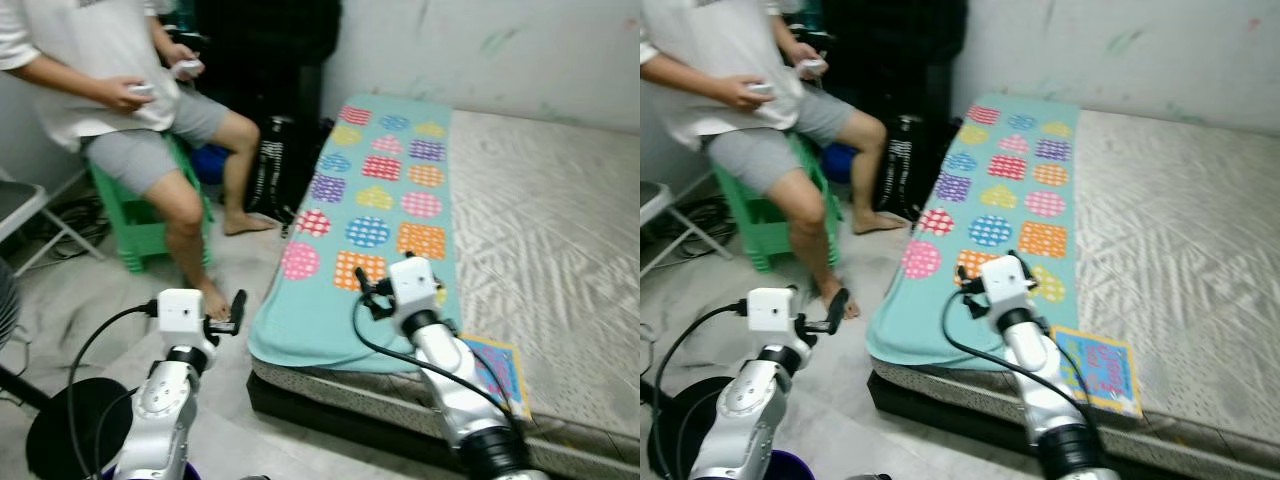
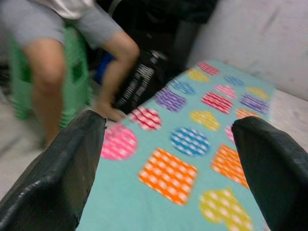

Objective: Clean up the room

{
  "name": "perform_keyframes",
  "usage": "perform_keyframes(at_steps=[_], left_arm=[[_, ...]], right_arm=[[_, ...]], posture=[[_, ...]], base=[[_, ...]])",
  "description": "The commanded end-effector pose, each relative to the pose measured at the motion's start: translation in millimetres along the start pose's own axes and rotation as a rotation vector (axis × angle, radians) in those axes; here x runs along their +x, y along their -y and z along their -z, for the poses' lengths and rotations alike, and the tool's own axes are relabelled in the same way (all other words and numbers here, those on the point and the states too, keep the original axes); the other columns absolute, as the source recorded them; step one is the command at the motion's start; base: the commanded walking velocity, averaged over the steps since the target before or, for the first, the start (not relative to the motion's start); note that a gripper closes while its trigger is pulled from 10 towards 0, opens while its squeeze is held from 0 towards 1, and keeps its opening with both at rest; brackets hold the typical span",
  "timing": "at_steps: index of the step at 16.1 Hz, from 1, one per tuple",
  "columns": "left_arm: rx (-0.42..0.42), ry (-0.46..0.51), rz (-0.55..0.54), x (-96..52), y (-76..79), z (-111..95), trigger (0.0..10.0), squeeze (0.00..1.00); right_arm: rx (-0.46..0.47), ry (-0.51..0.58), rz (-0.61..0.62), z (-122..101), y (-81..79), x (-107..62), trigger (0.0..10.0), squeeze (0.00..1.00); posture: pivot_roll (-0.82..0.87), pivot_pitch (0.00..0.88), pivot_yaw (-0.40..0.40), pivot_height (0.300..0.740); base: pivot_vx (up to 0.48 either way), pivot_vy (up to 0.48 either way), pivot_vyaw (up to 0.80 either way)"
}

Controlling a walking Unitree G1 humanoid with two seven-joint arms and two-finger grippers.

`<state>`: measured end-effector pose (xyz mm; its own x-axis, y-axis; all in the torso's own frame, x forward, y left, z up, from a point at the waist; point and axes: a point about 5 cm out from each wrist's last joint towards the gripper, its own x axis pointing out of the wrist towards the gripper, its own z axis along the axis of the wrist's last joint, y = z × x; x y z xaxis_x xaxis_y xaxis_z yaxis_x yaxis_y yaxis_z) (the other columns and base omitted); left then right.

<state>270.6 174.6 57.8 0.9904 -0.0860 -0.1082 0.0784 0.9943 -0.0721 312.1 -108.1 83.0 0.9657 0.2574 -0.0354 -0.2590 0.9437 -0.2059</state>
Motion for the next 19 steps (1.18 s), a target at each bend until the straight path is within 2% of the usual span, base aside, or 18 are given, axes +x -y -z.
perform_keyframes(at_steps=[1, 10, 13, 17, 19], left_arm=[[-0.002, 0.015, 0.01, 3.3, 3.4, -3.6, 10.0, 0.0], [-0.013, 0.016, 0.019, 3.1, 6.6, -2.4, 10.0, 0.0], [-0.016, 0.016, 0.021, 4.2, 6.6, -3.0, 10.0, 0.0], [-0.028, 0.021, 0.064, 4.0, 9.3, -3.6, 10.0, 0.0], [-0.048, 0.027, 0.08, 3.2, 11.7, -4.1, 10.0, 0.0]], right_arm=[[-0.006, 0.026, 0.016, -6.7, 5.4, 1.9, 10.0, 0.0], [0.046, 0.048, 0.073, -11.3, 13.1, 5.2, 10.0, 0.0], [0.052, 0.037, 0.082, -9.9, 14.1, 5.8, 10.0, 0.0], [0.048, 0.043, 0.074, -10.1, 12.3, 5.6, 10.0, 0.0], [0.047, 0.044, 0.074, -10.6, 12.3, 6.2, 10.0, 0.0]], posture=[[0.04, 0.0, 0.027, 0.74], [0.05, 0.0, 0.026, 0.74], [0.05, 0.0, 0.031, 0.74], [0.05, 0.0, 0.029, 0.74], [0.05, 0.0, 0.029, 0.74]], base=[[0.0, 0.0, 0.8], [0.0, 0.0, 0.0], [0.0, 0.0, -0.7], [0.0, 0.0, 0.0], [0.276, 0.0, 0.0]])
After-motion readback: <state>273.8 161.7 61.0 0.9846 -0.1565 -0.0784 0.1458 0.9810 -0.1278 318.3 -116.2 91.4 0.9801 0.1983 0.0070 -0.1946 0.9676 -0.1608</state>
